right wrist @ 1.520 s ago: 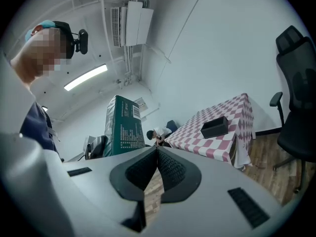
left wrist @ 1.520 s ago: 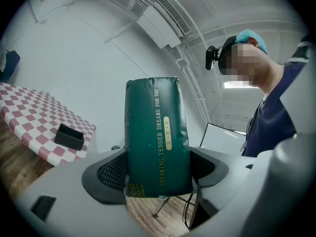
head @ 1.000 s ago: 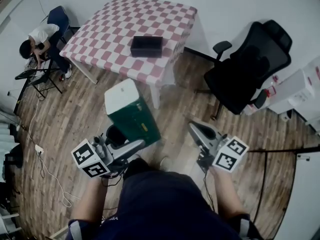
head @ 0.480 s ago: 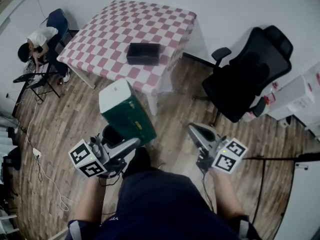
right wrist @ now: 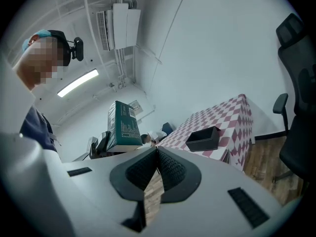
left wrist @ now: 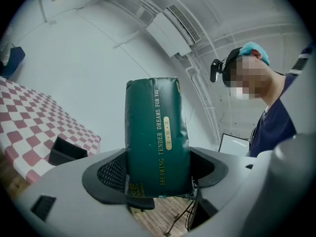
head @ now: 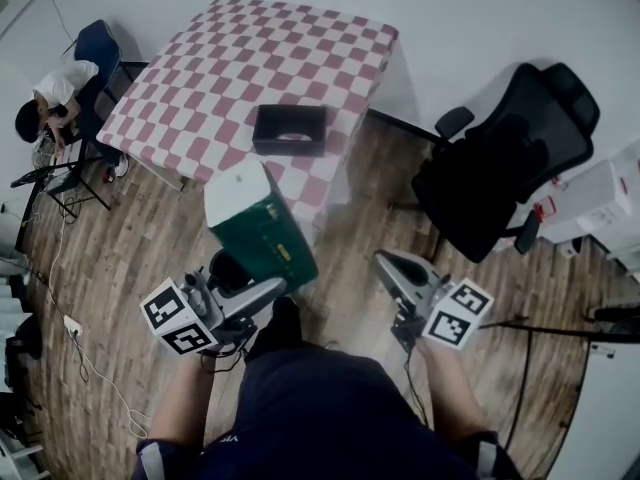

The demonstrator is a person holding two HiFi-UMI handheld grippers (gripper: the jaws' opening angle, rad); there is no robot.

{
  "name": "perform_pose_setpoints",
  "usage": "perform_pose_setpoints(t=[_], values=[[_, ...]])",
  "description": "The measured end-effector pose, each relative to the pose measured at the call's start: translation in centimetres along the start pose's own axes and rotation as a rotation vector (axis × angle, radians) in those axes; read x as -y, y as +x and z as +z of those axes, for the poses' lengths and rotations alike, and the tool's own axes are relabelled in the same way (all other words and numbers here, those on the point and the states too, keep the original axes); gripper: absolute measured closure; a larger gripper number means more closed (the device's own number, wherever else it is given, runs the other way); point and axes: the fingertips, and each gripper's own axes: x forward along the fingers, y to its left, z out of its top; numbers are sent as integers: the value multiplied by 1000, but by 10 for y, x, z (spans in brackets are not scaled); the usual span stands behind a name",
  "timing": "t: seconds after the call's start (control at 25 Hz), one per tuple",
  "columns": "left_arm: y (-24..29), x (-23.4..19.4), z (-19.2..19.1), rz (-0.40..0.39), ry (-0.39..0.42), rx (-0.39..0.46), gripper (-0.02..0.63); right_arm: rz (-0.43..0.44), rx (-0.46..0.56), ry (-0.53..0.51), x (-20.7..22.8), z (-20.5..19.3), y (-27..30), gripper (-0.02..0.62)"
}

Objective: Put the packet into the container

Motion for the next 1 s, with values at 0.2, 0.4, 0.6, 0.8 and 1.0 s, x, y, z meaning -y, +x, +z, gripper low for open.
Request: perform_pose_setpoints(t=[0.2,0.4,0.6,0.8,1.0], values=[[-1,-70,29,-8,-24,-33,198,7,-28,10,9,21,83,578],[-1,-140,62,-16,-41,-42,198,-11,-48,17,26,44,154,578],[1,-197,88,-41,-48,-74,198,-52,-49,28,40,63,204,578],[11,-238,104,-55,-42,-87,199,-89,-57,49,57,72,228,578],[23,-264,105,-48,-44,-112,201,-113,-58,73,74,80,235,578]])
